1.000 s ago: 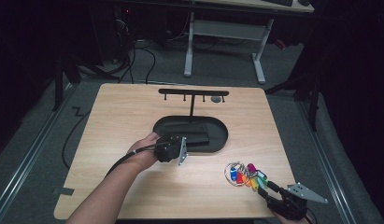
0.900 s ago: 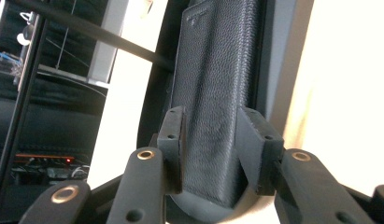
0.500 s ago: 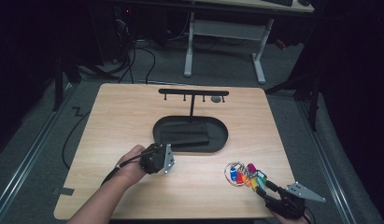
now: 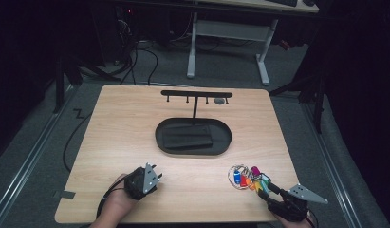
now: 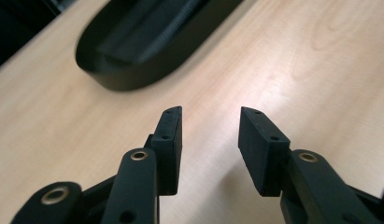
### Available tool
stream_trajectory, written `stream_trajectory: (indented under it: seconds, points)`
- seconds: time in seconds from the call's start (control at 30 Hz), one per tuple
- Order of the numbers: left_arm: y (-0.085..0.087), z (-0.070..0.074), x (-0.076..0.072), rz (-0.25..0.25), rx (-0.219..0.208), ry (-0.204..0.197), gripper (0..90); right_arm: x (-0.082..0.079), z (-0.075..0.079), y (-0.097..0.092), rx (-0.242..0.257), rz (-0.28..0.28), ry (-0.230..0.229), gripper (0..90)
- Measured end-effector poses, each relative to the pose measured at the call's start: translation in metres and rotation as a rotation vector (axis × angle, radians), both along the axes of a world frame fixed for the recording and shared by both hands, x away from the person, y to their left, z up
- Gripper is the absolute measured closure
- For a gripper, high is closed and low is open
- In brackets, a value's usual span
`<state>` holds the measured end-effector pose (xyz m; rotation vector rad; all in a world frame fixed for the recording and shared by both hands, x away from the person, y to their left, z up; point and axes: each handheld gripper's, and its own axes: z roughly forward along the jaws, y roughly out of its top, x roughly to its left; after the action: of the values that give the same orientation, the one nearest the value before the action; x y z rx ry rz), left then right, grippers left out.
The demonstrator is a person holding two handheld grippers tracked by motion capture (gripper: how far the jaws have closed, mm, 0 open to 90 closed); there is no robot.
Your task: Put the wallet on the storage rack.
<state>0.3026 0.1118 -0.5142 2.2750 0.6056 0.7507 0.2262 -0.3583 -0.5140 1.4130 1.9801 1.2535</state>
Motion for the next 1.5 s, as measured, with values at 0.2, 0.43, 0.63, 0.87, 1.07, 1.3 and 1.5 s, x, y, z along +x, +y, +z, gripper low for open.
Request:
stream_trajectory:
  seconds: [0.2, 0.43, 0.63, 0.87, 1.07, 1.3, 1.5]
  points:
    - [0.018, -0.005, -0.019, 0.042, -0.18, 0.1, 56.5, 0.002, 0.0, 0.001, -0.001, 0.004, 0.002, 47.1]
    - [0.021, -0.003, -0.017, 0.017, -0.303, 0.171, 47.6, 0.004, -0.002, 0.001, -0.005, -0.011, 0.011, 47.3]
    - [0.026, -0.003, -0.012, 0.013, -0.317, 0.18, 41.9, 0.002, -0.002, 0.0, -0.009, -0.032, -0.001, 47.4]
    - [0.033, -0.001, -0.009, -0.002, -0.335, 0.176, 36.1, 0.002, -0.003, 0.001, -0.022, -0.072, -0.007, 47.2]
    - [0.035, -0.003, -0.011, 0.0, -0.334, 0.172, 32.8, 0.001, -0.003, 0.007, -0.061, -0.083, -0.003, 46.1]
    - [0.03, 0.001, -0.012, -0.016, -0.311, 0.132, 31.4, 0.003, 0.0, 0.015, -0.122, -0.059, 0.004, 41.7]
    - [0.025, 0.0, -0.009, -0.04, -0.331, 0.142, 31.4, 0.008, 0.007, 0.021, -0.203, -0.036, 0.042, 39.2]
